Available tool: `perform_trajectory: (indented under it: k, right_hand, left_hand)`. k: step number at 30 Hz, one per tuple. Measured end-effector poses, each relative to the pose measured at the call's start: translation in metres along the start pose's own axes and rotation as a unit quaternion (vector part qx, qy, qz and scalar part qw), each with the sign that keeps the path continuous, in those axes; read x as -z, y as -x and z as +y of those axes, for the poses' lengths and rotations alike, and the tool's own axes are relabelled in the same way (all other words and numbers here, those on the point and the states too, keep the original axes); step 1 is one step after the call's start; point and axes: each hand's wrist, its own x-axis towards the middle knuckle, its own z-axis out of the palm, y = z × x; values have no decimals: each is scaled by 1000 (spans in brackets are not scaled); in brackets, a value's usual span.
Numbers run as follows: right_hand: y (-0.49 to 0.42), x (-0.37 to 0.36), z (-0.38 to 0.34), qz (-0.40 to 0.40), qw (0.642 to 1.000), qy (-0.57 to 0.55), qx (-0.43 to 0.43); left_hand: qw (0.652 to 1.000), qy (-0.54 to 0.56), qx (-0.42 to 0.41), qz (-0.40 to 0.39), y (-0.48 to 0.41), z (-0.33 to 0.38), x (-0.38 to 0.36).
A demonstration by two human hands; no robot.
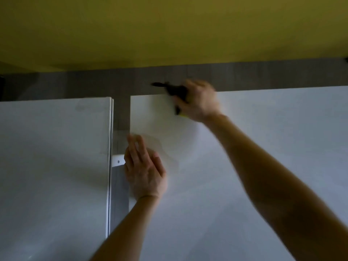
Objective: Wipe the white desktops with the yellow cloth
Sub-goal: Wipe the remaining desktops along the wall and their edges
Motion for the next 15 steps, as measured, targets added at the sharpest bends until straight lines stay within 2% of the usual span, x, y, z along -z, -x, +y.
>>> perform_trajectory:
  k: [3, 4, 6, 7, 9, 11, 13, 15]
  right_hand:
    - [38, 69, 102, 52, 987, 67, -136]
    - [40, 75, 108, 67, 980, 89, -164]
    - [29, 49, 73, 59, 973, 106, -194]
    - [15, 27, 36, 34, 982, 79, -169]
    - [-12, -18, -52, -20, 997, 27, -66]
    - [-30, -48, -124, -84, 996, 10, -1]
    - [-42, -58, -152, -112, 993, 5, 21]
    - [-46, -55, -138, -135, 989, -1, 54]
  left_hand:
    - [1000, -5, -6, -11, 0, 2, 2]
    - [1000, -1, -4, -10, 0, 3, 3]
    - [1000, 3, -2, -16, 0, 4, 3]
    - [1000, -1, -2, -16, 0, 4, 3]
    - [1000, -11, 1, -3, -1, 3, 1]
    - [1000, -14, 2, 1, -1, 3, 1]
    - [1000, -30, 0, 9, 0, 3, 2]
    - [999, -41, 7, 24, -3, 4, 2]
